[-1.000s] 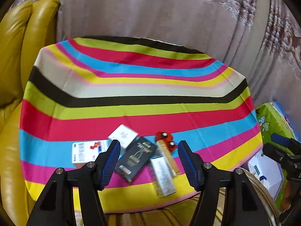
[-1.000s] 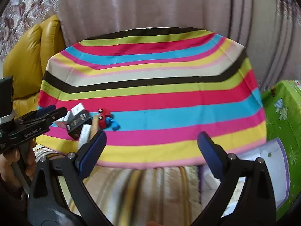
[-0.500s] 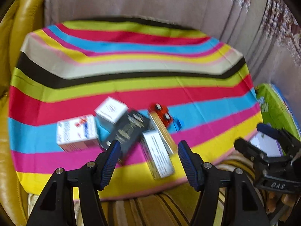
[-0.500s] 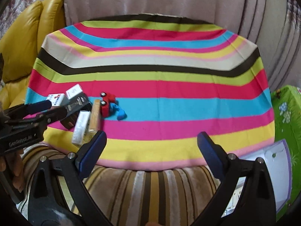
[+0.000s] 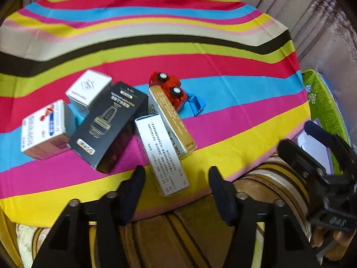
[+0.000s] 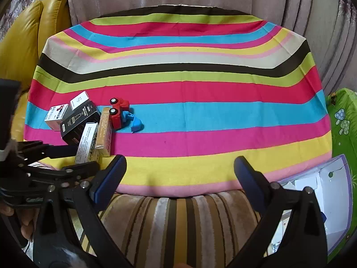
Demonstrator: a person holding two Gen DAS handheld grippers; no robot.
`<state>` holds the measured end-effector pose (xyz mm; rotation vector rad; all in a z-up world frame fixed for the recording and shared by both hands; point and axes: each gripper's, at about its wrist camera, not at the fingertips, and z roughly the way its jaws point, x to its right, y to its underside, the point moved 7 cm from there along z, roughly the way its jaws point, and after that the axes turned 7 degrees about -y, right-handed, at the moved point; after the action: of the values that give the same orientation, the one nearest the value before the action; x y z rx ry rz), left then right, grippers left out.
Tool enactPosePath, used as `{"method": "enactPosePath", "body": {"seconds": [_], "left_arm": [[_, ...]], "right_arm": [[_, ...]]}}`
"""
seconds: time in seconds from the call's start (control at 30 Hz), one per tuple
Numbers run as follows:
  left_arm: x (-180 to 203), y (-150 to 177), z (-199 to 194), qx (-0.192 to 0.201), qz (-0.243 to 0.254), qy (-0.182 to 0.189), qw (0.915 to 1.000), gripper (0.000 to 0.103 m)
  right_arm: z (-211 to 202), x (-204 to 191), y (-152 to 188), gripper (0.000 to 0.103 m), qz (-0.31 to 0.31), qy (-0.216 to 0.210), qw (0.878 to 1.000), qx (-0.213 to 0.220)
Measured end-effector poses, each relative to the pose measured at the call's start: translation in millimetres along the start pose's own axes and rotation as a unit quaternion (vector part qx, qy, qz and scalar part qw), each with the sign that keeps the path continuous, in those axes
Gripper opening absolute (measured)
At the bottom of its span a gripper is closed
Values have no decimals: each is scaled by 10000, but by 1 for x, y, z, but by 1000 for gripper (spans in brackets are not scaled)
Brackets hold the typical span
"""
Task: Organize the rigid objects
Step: 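Grasp the tall white printed box with the left gripper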
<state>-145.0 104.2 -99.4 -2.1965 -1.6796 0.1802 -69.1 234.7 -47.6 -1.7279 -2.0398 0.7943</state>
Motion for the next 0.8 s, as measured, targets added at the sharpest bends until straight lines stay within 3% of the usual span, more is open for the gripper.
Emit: {"method": "enactPosePath", "body": {"seconds": [0.03, 0.13, 0.3, 0.4, 0.6, 0.8], "left_arm": [[-1, 0, 4, -72, -59, 13, 10000, 40], [-10, -1, 5, -101, -372, 230, 9990, 37], [-33, 3, -9, 128, -985, 314, 9946, 28], [-49, 6, -8, 51, -1369, 303, 9901, 28], [-43, 5, -5, -2, -1195, 102, 9928, 29], [-50, 2, -3, -35, -1312, 252, 9910, 29]], "right_arm": [[0, 0, 0, 98, 10, -5, 10000, -3], [0, 1, 0, 98, 28, -12, 10000, 14], [-2, 0, 0, 98, 44, -34, 10000, 24], [-3, 1, 1, 98, 25, -44, 10000, 38], [-2, 1, 1, 98, 9, -60, 10000, 12], [0, -2, 1, 98, -24, -22, 10000, -12]]}}
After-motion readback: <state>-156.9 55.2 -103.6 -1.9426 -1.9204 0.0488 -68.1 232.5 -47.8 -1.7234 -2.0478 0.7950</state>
